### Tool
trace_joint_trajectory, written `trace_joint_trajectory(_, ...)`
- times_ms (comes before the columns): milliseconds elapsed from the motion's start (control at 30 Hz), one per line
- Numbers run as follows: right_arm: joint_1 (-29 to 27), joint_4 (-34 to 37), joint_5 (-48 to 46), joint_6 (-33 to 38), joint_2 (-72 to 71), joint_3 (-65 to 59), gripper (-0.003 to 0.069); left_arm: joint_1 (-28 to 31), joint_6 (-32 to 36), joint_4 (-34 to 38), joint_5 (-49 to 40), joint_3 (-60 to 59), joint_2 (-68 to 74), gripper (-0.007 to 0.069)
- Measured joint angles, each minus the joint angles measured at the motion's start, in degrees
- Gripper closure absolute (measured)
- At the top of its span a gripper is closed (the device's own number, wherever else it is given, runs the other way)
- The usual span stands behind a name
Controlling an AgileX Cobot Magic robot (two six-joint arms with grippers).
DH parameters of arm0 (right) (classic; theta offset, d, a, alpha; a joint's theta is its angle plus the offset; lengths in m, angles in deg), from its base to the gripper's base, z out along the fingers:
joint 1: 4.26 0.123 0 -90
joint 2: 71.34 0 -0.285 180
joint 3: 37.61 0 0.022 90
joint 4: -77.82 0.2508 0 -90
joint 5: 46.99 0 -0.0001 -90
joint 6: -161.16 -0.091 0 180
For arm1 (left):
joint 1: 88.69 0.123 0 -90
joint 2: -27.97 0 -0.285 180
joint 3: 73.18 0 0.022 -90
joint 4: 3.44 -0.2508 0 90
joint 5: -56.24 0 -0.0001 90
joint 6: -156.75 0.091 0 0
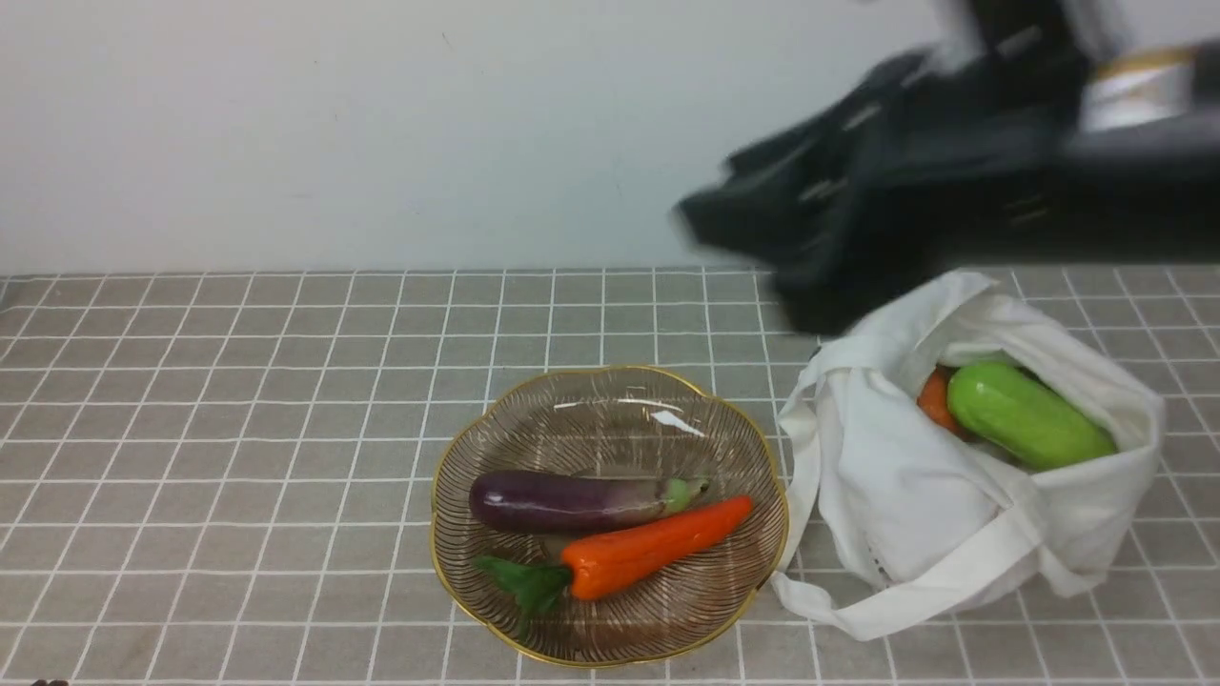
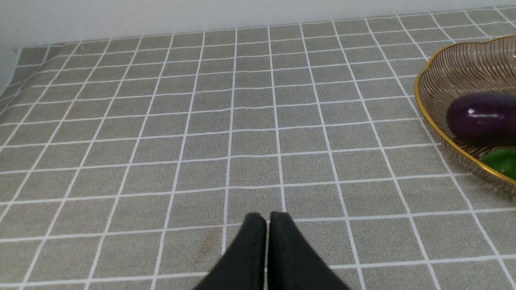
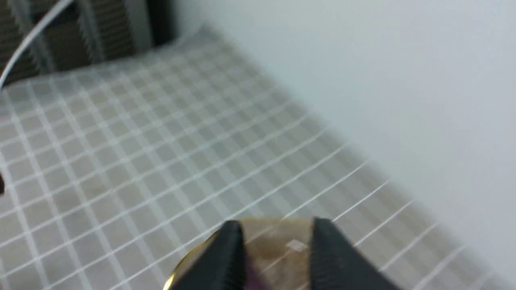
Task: Take vegetables from bag on grey coffee tablecloth place on plate.
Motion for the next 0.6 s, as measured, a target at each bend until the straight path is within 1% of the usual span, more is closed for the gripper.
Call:
trace_joint_trajectory(33,0.0,-3.3,-0.7,-2.7,-3.9,0.0,0.0559,0.0,0.0,0.0,0.0,0.0,0.0,0.0629)
trace_joint_trajectory(67,0.0,-6.0,-1.3,-6.0,-6.9,0.0,0.0596,0.0,0.0,0.0,0.0,0.0,0.0,0.0629)
trace_joint_trajectory(100,0.0,-11.3,-2.8,-11.5,-13.1,0.0,0.0641,0.0,0.0,0.0,0.0,0.0,0.0,0.0629)
trace_joint_trajectory(133,0.0,-14.6,-3.6,-15.8,-16.8,0.0,0.0653,0.0,0.0,0.0,0.0,0.0,0.0,0.0629)
trace_joint_trajectory(167,0.0,-14.6,-3.8,-15.8,-16.8,0.0,0.0655,0.0,0.0,0.0,0.0,0.0,0.0,0.0629)
trace_joint_trajectory(200,0.0,-17.8,-4.7,-20.3,-20.5,0.0,0.0661,0.0,0.0,0.0,0.0,0.0,0.0,0.0629)
trace_joint_trajectory(233,0.0,-22.6,-5.8,-27.2,-26.4,-0.4,0.0670,0.0,0.0,0.0,0.0,0.0,0.0,0.0629)
trace_joint_trajectory(267,0.0,-25.1,-5.6,-31.1,-29.3,-1.3,0.0671,0.0,0.0,0.0,0.0,0.0,0.0,0.0629)
trace_joint_trajectory(300,0.0,-26.3,-5.4,-31.8,-30.9,-1.5,0.0671,0.0,0.0,0.0,0.0,0.0,0.0,0.0629)
trace_joint_trajectory(333,0.0,-30.9,-4.5,-36.8,-36.8,-4.4,0.0671,0.0,0.0,0.0,0.0,0.0,0.0,0.0629)
trace_joint_trajectory(367,0.0,-31.4,-4.1,-37.3,-37.6,-4.9,0.0671,0.0,0.0,0.0,0.0,0.0,0.0,0.0629)
trace_joint_trajectory(400,0.0,-34.5,-2.9,-40.3,-42.5,-8.5,0.0673,0.0,0.0,0.0,0.0,0.0,0.0,0.0629)
trace_joint_trajectory(433,0.0,-36.2,-1.1,-42.3,-46.3,-12.1,0.0672,0.0,0.0,0.0,0.0,0.0,0.0,0.0629)
trace_joint_trajectory(467,0.0,-36.4,-1.1,-42.6,-46.9,-13.4,0.0672,0.0,0.0,0.0,0.0,0.0,0.0,0.0629)
trace_joint_trajectory(500,0.0,-36.9,1.4,-44.7,-51.1,-17.8,0.0672,0.0,0.0,0.0,0.0,0.0,0.0,0.0629)
trace_joint_trajectory(600,0.0,-36.2,8.4,-46.4,-56.5,-25.8,0.0672,0.0,0.0,0.0,0.0,0.0,0.0,0.0629)
